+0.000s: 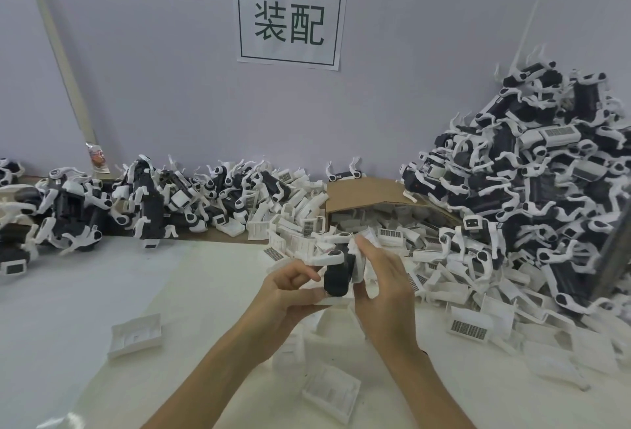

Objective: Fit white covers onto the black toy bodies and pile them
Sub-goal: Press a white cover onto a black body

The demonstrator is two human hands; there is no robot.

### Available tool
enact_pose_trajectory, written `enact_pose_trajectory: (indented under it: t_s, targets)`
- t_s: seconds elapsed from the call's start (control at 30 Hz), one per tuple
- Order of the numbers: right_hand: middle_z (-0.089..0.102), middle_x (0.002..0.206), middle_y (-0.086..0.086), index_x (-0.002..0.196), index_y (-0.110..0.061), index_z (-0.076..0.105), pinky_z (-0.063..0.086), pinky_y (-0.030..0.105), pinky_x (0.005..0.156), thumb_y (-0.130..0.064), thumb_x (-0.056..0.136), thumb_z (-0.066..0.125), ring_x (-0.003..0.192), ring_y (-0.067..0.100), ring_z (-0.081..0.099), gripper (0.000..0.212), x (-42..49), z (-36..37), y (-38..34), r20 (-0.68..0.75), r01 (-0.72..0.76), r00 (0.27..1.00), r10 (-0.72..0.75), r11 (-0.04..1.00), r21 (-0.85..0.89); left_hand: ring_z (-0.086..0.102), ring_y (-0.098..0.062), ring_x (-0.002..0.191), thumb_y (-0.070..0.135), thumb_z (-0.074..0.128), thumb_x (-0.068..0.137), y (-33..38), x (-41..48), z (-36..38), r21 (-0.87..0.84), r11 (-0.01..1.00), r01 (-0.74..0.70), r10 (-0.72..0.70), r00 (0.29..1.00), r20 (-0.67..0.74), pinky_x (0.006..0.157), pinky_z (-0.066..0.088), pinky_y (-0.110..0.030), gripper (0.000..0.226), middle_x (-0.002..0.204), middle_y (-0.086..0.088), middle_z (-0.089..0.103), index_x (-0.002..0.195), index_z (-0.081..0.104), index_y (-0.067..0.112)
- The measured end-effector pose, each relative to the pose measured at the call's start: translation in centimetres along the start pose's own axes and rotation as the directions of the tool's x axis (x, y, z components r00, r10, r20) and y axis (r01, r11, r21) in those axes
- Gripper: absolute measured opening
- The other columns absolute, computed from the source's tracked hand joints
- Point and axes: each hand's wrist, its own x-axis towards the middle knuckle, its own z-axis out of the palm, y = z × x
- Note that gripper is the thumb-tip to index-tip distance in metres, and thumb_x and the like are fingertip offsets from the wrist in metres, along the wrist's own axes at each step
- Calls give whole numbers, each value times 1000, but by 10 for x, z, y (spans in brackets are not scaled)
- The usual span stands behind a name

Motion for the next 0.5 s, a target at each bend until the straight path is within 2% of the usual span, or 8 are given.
enact_pose_trajectory:
  t_s: [0.13, 0.2, 0.27, 0.33, 0.5]
  targets:
    - [65, 127, 6, 127, -3, 63, 50, 32, 101, 15, 71, 79, 122, 19, 59, 61, -1, -1, -3, 11, -7, 1000, 6, 999, 51, 75, -32, 89, -11, 71, 67, 0, -2, 3, -12, 1000, 29, -29, 1000, 0, 76, 60, -33, 26, 95, -14, 76, 67, 72, 15]
    - [62, 132, 12, 122, 0, 63, 44, 25, 107, 19, 67, 78, 127, 20, 55, 60, -1, 0, -2, 16, 4, 1000, -5, 998, 67, 75, -29, 94, -11, 70, 67, 1, -3, 4, -9, 999, 37, -37, 999, 14, 77, 59, -31, 27, 98, -7, 77, 67, 73, 16]
    - [59, 134, 14, 122, 1, 63, 37, 13, 108, 25, 62, 76, 131, 16, 49, 67, -2, 0, -2, 35, -8, 999, 5, 996, 93, 71, -27, 110, -11, 69, 70, 1, -4, 6, -10, 999, 32, -32, 998, 56, 83, 58, -28, 28, 121, 1, 73, 67, 74, 16]
    - [60, 133, 13, 125, 0, 62, 36, 9, 107, 28, 58, 74, 131, 16, 49, 74, -3, 1, -3, 61, -20, 998, 13, 993, 113, 65, -27, 122, -11, 68, 72, 1, -5, 8, 3, 1000, 24, -25, 996, 85, 87, 56, -26, 29, 133, 4, 67, 67, 74, 18]
    - [67, 126, 8, 128, -6, 61, 42, 10, 99, 28, 57, 72, 120, 17, 57, 79, -2, 0, -6, 89, -42, 996, 32, 993, 114, 66, -23, 120, -15, 62, 70, 1, -7, 10, -1, 1000, -3, 4, 996, 85, 86, 56, -25, 34, 130, 0, 69, 62, 73, 17]
